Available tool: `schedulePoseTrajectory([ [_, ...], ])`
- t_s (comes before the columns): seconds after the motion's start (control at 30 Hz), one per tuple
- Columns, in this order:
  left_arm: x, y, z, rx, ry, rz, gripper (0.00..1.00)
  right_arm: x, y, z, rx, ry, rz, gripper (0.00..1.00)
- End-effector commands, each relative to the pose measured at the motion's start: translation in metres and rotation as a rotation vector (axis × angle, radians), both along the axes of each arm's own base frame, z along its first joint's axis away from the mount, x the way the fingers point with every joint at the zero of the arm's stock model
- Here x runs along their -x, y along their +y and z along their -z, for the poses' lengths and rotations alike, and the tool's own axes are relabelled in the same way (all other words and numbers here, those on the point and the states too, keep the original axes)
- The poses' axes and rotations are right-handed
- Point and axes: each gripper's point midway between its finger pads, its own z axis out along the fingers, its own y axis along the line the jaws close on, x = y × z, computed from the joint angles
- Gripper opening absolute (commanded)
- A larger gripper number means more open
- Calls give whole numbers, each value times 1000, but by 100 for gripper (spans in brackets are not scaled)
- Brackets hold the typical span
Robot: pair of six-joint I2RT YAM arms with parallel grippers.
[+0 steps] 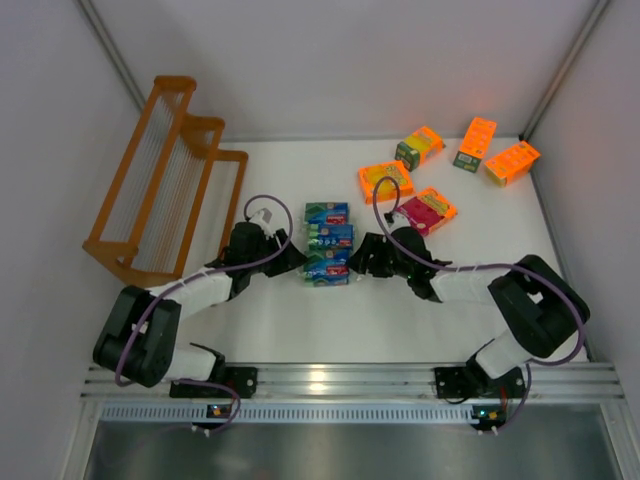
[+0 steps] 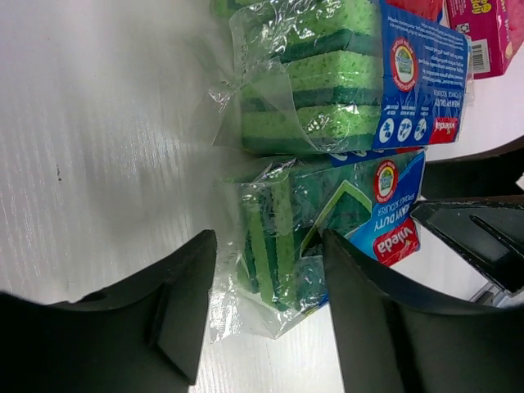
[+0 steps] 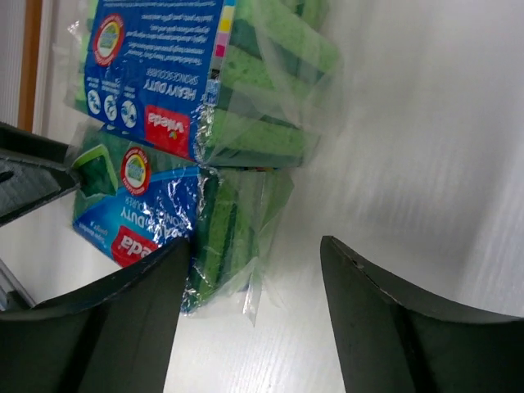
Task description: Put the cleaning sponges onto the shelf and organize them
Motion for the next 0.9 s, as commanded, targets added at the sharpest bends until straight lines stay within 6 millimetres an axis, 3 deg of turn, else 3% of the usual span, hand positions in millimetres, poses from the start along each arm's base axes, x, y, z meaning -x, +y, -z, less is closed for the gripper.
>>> schedulePoseTrajectory([
  [0.0,-8,-7,-16,48,-81,10,57,1,20,-12,-101,-42,-38,61],
  [0.13,-5,-10,-18,67,-89,31,53,10,32,-23,-209,-62,-90,57],
  [0.2,-4,-11,-19,71,-88,30,47,9,38,-29,-255,-73,-104,49],
  [0.4,-2,-15,-32,101,-112,54,19,11,44,-22,-232,-45,-134,13],
  [0.47,0,-14,-44,119,-142,50,0,11,42,-29,-238,-62,-130,0],
  [0.57,2,-10,-62,128,-193,32,0,12,40,-40,-227,-93,-138,1],
  [0.63,0,-3,-71,104,-210,1,0,11,37,-47,-210,-108,-139,7],
  [0.73,-6,16,-93,4,-243,-65,0,12,28,-57,-148,-102,-133,51],
  [0.77,-8,21,-115,-25,-278,-71,0,13,27,-71,-153,-128,-146,69],
  [0.83,-13,24,-142,-49,-329,-72,0,10,20,-87,-150,-137,-147,83],
  [0.87,-14,24,-159,-58,-370,-56,0,10,17,-106,-160,-186,-157,89],
])
